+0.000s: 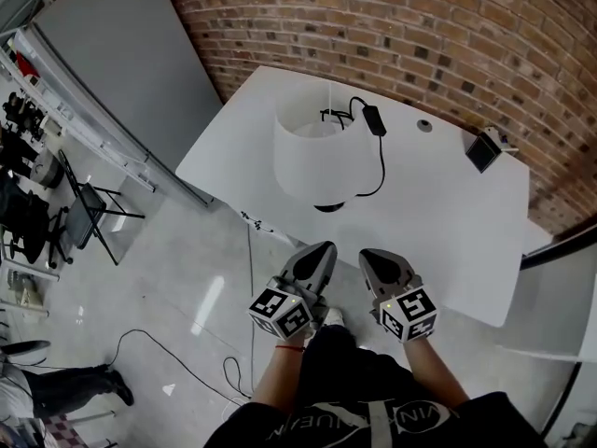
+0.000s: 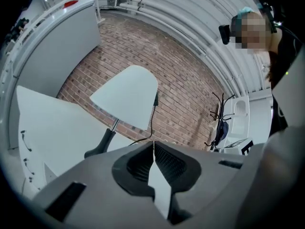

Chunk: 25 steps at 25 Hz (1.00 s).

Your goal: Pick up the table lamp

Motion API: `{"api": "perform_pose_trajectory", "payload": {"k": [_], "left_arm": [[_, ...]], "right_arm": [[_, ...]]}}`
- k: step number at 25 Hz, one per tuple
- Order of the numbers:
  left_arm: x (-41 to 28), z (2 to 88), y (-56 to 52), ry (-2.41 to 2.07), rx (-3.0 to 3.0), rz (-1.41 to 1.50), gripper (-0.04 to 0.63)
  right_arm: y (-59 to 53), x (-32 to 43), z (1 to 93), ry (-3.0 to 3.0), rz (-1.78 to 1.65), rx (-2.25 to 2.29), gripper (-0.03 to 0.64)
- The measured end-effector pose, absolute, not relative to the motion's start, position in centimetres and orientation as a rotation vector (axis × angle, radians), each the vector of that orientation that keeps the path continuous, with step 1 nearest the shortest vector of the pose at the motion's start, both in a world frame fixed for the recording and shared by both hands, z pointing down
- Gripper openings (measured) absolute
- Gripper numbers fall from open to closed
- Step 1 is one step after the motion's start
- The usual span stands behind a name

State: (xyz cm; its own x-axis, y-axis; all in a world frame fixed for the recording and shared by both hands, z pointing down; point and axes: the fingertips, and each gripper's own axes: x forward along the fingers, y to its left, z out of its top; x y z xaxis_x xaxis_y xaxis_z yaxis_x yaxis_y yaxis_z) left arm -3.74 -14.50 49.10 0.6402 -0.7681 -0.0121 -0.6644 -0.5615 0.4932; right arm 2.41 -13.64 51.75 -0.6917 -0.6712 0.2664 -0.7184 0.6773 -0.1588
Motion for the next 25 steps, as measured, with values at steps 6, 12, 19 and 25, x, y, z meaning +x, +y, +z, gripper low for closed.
{"api": "perform_pose_trajectory", "payload": {"k": [6,12,19,25], "left_arm": [[-3.3,49.9,-17.6,-0.996,2.409,-0.384,0.006],[-3.1,50.3,-19.3,-0.866,2.453,-0.417,0.009],[-2.5,50.1,-20.1,-0.734,2.480,-0.468,0.048],[-2.7,49.7,-21.6,-0.657,2.495,-0.547,0.084]], "right_arm": [[-16.2,0.8,52.9,-2.682,0.373,1.109,0.003],[-18.1,-0.5,53.9,-2.666,0.382,1.111,0.003],[-18.7,-1.0,55.8,-2.638,0.410,1.082,0.003],[-19.8,-0.5,57.4,-2.616,0.439,1.076,0.003]]}}
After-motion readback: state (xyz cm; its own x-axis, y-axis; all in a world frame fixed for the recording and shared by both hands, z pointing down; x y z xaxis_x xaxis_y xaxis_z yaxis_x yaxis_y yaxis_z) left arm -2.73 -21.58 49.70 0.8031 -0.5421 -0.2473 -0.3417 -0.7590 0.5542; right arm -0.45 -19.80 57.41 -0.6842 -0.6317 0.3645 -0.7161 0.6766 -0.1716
